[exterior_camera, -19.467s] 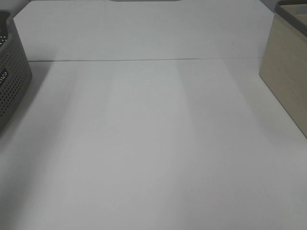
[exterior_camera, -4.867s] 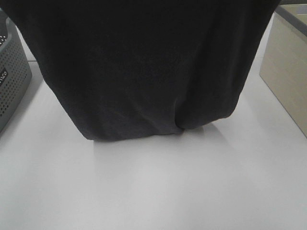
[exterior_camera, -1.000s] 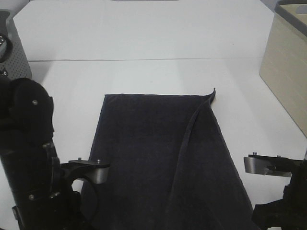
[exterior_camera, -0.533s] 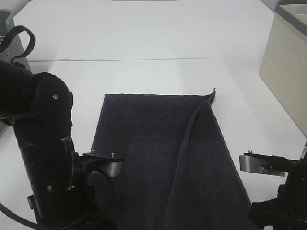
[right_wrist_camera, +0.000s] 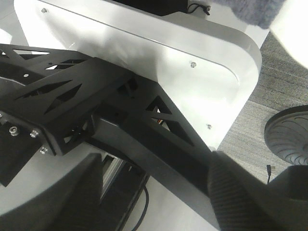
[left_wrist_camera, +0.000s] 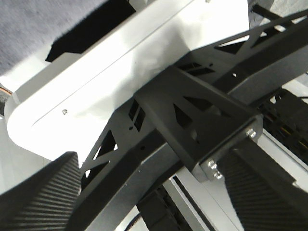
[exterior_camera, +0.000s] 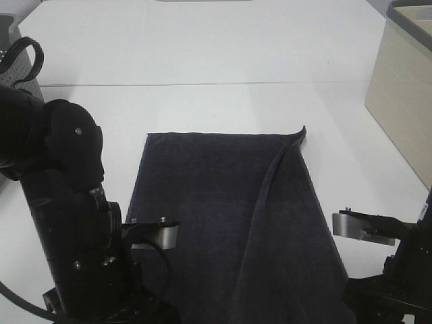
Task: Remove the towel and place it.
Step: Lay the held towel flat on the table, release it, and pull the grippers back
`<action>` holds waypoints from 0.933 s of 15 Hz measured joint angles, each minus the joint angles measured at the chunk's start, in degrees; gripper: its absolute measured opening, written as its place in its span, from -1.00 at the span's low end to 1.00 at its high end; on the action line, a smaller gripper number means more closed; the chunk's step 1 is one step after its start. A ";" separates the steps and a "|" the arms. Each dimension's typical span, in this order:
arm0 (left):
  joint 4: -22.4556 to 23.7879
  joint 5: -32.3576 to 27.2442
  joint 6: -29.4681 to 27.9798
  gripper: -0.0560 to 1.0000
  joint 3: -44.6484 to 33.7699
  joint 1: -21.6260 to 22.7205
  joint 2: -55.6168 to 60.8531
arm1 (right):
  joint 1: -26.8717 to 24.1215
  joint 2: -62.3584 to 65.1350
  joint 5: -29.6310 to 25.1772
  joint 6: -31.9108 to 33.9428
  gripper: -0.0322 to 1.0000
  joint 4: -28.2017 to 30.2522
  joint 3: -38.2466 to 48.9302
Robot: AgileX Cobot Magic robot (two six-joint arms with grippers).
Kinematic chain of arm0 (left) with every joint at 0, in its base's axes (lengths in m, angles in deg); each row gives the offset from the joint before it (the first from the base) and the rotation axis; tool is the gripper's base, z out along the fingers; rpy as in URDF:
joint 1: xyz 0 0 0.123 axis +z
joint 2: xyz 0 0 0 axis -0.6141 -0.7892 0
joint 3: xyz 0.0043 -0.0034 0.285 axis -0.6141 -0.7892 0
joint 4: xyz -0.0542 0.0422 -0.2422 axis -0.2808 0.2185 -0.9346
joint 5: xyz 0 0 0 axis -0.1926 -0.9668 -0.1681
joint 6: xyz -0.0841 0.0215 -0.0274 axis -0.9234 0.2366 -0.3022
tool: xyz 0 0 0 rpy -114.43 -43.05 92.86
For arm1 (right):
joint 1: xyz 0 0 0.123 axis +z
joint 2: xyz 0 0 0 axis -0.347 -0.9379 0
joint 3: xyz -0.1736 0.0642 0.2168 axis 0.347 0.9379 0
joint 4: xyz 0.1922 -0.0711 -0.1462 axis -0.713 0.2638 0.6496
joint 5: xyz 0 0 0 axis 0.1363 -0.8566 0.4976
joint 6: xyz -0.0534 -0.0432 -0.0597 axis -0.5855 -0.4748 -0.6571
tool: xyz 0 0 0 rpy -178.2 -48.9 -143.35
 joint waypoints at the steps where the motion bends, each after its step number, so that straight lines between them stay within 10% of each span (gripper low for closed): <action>1: -0.34 -0.52 0.23 0.59 0.00 0.00 0.00 | 0.00 0.00 0.57 0.00 0.29 0.00 0.00; 6: 1.83 -1.95 2.41 0.59 5.61 1.03 0.00 | -0.06 0.00 2.29 0.00 0.29 1.95 -6.76; 14: 13.87 0.92 2.46 0.59 26.59 23.72 -1.43 | -18.16 -3.95 -0.17 -2.92 0.29 2.58 -35.58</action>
